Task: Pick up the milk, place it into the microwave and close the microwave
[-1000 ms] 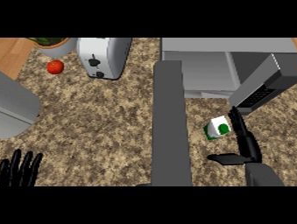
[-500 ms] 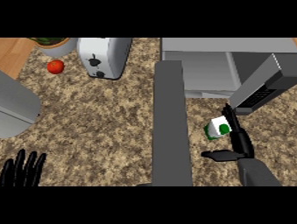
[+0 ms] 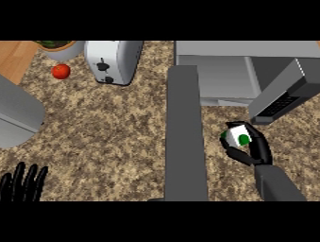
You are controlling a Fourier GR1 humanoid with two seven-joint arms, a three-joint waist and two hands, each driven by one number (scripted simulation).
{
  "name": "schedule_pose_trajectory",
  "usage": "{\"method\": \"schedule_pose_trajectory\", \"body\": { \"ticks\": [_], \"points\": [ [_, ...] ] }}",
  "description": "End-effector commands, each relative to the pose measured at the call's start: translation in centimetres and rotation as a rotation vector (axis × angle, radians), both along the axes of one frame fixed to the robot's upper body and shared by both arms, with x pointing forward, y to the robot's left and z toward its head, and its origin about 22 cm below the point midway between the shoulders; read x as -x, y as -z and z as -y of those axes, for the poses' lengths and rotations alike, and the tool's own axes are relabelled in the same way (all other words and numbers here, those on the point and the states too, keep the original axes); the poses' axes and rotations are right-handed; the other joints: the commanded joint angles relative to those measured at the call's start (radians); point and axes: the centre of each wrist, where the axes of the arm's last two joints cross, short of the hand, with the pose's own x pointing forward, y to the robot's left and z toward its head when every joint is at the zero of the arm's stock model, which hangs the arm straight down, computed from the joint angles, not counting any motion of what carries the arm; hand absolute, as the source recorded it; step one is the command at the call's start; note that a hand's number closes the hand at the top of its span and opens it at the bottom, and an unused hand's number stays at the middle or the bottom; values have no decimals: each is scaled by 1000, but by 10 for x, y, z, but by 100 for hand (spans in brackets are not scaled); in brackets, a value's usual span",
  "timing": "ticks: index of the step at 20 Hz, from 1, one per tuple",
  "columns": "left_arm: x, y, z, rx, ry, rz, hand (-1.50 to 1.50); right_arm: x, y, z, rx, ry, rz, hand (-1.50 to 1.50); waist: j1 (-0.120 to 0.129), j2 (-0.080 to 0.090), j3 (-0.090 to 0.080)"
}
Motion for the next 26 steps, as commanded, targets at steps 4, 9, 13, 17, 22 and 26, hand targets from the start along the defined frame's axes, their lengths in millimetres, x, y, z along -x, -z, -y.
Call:
{"method": "schedule_pose_trajectory", "body": {
  "ticks": [4,9,13,17,22,26],
  "points": [
    [0,-3,-9,-11,5,12,-150,-19,-12,-7,89,93,114,150,9,4,1],
    [18,4,-6,13,16,-7,-150,-16,-9,-9,-24,64,186,150,11,2,1],
    [-6,10,-13,5,-3,-8,-150,-15,-8,-13,-15,201,207,150,-1,4,0],
    [7,6,-11,2,6,-3,-150,-5,1,-18,-37,288,198,150,3,2,1],
    [19,17,-1,20,7,-5,-150,-9,-1,-42,-50,285,230,150,-9,-6,-1],
    [6,6,-10,-2,3,-16,-150,5,-2,-17,-36,257,235,150,-27,-10,-2]
  ]
}}
